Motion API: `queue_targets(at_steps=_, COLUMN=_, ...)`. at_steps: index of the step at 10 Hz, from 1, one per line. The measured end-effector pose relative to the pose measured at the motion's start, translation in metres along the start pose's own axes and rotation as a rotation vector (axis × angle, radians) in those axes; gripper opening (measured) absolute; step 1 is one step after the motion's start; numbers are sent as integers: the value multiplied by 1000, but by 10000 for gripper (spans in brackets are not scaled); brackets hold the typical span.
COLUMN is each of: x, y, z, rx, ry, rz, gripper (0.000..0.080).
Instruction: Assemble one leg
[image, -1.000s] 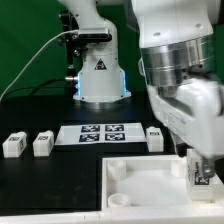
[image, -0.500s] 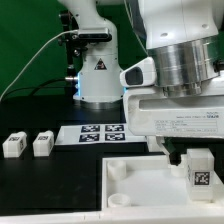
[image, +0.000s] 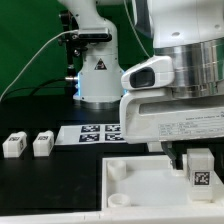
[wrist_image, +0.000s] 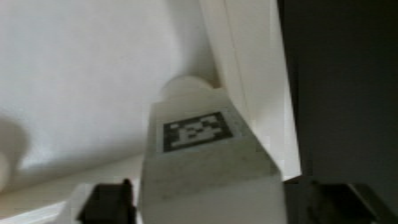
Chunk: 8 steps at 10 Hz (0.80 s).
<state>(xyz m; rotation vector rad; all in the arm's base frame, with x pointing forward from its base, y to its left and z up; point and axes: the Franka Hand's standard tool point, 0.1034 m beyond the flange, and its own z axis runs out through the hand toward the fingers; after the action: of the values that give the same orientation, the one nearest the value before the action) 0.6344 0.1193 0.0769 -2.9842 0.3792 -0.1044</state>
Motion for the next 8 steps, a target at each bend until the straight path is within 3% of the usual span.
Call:
queue_targets(at_steps=1, x=0, y=1, z=0, rx=0, ry=0, rz=31, gripper=412)
queue_targets(at_steps=2, x=1, y=3, z=0, rx=-2, ry=0, rz=163, gripper=304)
queue_targets(at_steps=3, x=1, y=4, z=1, rx=-3, ry=0, rz=216, gripper=303)
queue_targets(at_steps=6, x=1, y=6, z=-1, rx=-25, ry=-12, rz=788, gripper=303)
queue_targets(at_steps=8, x=-1, y=4, z=2, rx=-15, ry=-44, rz=1236, gripper=302)
